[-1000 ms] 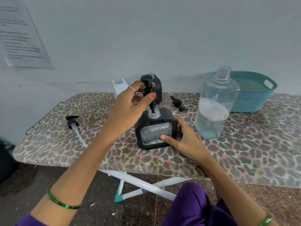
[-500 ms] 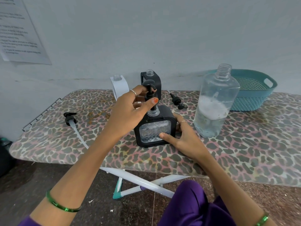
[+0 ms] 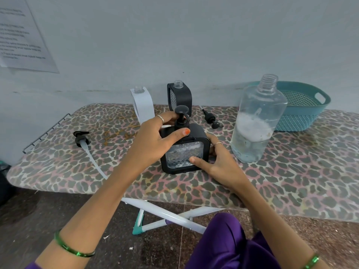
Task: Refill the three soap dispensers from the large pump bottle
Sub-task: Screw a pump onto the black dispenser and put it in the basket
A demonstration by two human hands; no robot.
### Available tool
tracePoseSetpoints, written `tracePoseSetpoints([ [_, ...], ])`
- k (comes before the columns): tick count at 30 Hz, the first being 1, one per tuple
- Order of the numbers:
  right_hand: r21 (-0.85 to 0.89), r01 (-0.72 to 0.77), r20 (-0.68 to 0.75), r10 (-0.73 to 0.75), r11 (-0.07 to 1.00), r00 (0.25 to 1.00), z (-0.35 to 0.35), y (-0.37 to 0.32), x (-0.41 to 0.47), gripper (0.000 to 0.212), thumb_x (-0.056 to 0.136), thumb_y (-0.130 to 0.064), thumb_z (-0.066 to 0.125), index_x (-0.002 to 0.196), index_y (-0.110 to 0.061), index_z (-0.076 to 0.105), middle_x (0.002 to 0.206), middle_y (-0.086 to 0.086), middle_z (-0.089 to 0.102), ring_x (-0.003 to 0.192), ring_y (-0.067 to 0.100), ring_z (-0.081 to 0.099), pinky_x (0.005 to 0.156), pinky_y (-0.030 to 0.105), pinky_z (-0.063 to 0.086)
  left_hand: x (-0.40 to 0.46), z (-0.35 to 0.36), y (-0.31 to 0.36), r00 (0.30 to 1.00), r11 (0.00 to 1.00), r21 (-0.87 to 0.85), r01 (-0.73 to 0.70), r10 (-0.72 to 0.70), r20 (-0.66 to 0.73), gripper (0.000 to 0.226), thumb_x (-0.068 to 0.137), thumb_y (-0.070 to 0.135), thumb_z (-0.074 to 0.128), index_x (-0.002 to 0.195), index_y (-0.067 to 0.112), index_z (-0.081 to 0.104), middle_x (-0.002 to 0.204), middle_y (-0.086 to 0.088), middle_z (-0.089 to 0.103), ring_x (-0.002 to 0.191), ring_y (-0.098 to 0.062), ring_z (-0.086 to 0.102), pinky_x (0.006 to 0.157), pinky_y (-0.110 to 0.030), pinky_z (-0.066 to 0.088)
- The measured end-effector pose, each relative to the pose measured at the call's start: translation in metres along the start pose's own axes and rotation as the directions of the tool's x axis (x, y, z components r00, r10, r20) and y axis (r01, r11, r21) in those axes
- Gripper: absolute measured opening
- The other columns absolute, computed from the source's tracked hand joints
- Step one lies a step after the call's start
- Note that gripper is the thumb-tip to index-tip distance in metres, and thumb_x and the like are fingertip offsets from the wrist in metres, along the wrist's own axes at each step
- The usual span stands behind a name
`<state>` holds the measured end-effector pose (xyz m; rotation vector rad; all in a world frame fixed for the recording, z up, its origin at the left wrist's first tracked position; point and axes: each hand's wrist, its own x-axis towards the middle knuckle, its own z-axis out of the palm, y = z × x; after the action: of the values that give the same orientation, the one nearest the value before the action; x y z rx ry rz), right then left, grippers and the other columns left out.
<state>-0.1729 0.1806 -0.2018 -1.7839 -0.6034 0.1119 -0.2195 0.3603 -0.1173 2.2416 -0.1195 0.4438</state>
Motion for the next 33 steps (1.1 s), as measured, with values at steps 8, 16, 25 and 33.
tracePoseSetpoints([
  [8,-0.002,-0.004,0.003,0.004,1.0,1.0,0.0,-0.002,-0.001,0.06,0.082,-0.025,0.076,0.127,-0.039,0.038,0.115,-0.014,0.064,0.099,-0.006,0.061,0.08,0.005,0.045,0.004,-0.006,0.0,0.998,0.999,-0.04,-0.022,0.024,0.063,0.026,0.087,0.023,0.069,0.104,0.042,0.063,0.109,0.02,0.062,0.106,0.002,0.058,0.091,-0.017,0.046],
  [16,-0.007,-0.002,-0.015,0.002,1.0,1.0,-0.003,-0.002,-0.001,0.057,0.082,-0.023,0.076,0.12,-0.046,0.041,0.111,-0.017,0.064,0.097,-0.007,0.062,0.078,0.005,0.045,0.002,-0.01,-0.001,0.985,0.997,-0.067,0.025,-0.013,0.169,0.037,0.083,0.043,0.067,0.119,0.035,0.062,0.114,0.022,0.066,0.11,0.007,0.058,0.095,-0.024,0.046],
  [25,0.005,0.003,-0.001,-0.003,1.0,1.0,0.0,0.0,0.0,0.06,0.083,-0.023,0.076,0.129,-0.037,0.04,0.116,-0.012,0.064,0.099,-0.003,0.062,0.08,0.008,0.046,-0.001,0.01,-0.004,0.987,0.988,-0.128,0.084,-0.1,-0.127,0.035,0.071,0.041,0.08,0.096,0.031,0.058,0.095,0.019,0.065,0.088,0.012,0.058,0.071,-0.001,0.041],
  [33,-0.005,-0.012,-0.005,0.012,1.0,1.0,0.0,0.002,0.0,0.062,0.082,-0.024,0.076,0.131,-0.037,0.04,0.115,-0.014,0.064,0.097,-0.006,0.061,0.078,0.005,0.045,-0.001,0.002,-0.009,0.996,0.983,-0.168,0.071,-0.078,-0.038,0.019,0.081,0.03,0.074,0.094,0.037,0.063,0.095,0.026,0.066,0.093,0.018,0.058,0.075,0.003,0.038],
])
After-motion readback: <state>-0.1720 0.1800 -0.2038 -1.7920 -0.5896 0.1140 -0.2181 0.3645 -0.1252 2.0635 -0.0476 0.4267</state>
